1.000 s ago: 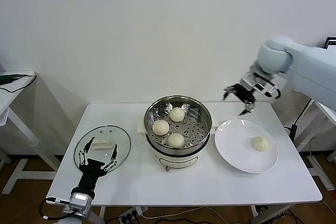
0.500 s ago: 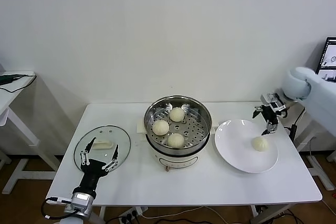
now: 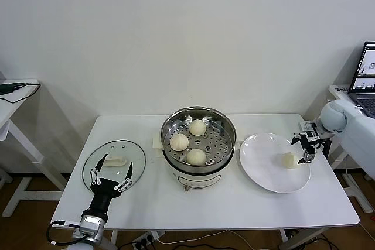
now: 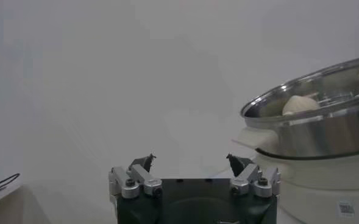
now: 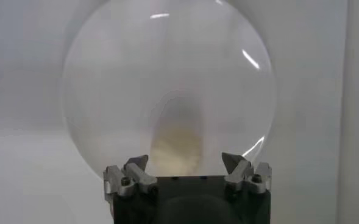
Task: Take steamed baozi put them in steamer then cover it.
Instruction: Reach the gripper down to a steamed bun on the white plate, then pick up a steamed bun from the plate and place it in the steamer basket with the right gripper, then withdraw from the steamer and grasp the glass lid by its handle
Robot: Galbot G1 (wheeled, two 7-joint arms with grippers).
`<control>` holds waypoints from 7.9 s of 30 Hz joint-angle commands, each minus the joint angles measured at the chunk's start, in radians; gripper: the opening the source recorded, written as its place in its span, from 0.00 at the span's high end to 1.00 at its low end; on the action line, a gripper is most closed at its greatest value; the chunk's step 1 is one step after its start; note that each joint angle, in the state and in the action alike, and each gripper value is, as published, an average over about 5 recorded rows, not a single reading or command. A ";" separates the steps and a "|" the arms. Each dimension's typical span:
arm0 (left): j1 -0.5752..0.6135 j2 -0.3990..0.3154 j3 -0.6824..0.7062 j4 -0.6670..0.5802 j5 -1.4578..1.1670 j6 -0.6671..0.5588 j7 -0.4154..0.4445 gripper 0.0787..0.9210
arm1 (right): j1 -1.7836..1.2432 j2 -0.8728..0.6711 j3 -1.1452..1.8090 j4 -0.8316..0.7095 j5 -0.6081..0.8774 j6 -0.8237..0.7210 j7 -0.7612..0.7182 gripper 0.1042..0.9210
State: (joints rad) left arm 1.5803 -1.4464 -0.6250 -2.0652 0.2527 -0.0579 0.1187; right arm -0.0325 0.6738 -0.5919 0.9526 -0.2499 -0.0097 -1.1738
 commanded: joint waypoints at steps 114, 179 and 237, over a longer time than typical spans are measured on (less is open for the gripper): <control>-0.015 0.027 -0.031 -0.002 -0.022 -0.010 0.009 0.12 | 0.547 0.348 -0.708 0.335 0.625 -0.588 0.131 0.39; -0.069 0.009 -0.001 0.026 0.001 -0.048 -0.028 0.12 | -1.438 0.357 1.306 0.994 0.804 0.286 1.244 0.12; -0.478 0.043 -0.103 0.825 1.280 -0.219 -0.498 0.12 | -1.582 0.640 1.154 0.877 0.585 0.507 1.268 0.12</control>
State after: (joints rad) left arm 1.1782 -1.4040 -0.7250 -1.3260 1.4814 -0.2918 -0.3644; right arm -1.6106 1.3092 0.5620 1.8411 0.3442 0.4887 0.0926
